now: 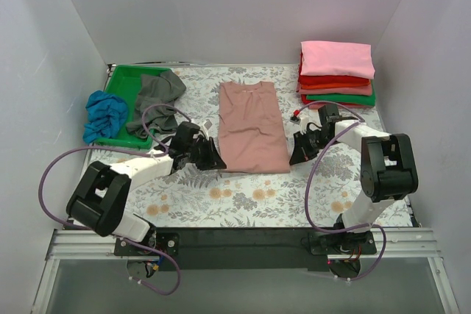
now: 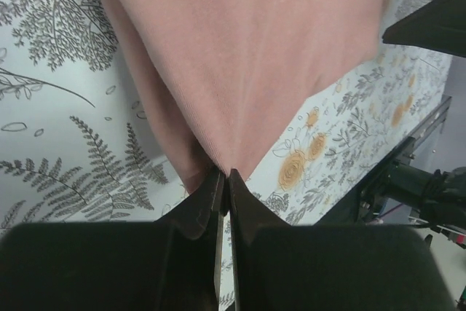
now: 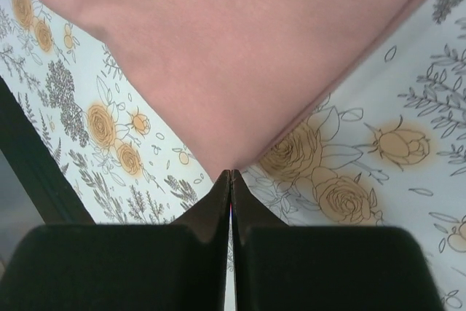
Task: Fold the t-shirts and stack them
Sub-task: Fold the tshirt
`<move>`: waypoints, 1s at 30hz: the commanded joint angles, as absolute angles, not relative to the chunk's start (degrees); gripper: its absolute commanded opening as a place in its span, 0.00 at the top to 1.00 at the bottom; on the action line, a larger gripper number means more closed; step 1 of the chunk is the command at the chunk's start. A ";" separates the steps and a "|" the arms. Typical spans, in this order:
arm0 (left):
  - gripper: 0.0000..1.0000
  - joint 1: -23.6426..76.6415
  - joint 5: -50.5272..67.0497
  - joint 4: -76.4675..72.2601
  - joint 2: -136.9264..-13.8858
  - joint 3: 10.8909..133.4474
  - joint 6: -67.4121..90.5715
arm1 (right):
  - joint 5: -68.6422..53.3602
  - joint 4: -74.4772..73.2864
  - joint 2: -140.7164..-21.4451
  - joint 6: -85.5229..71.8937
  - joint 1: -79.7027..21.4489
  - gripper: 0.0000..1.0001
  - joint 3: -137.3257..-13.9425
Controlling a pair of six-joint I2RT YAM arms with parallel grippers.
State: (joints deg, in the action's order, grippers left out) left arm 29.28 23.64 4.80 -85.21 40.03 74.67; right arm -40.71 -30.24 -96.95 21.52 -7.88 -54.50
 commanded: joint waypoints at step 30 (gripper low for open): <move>1.00 29.79 26.54 1.05 -80.25 31.82 77.34 | -46.58 -33.75 -102.75 25.66 -8.96 0.82 -53.88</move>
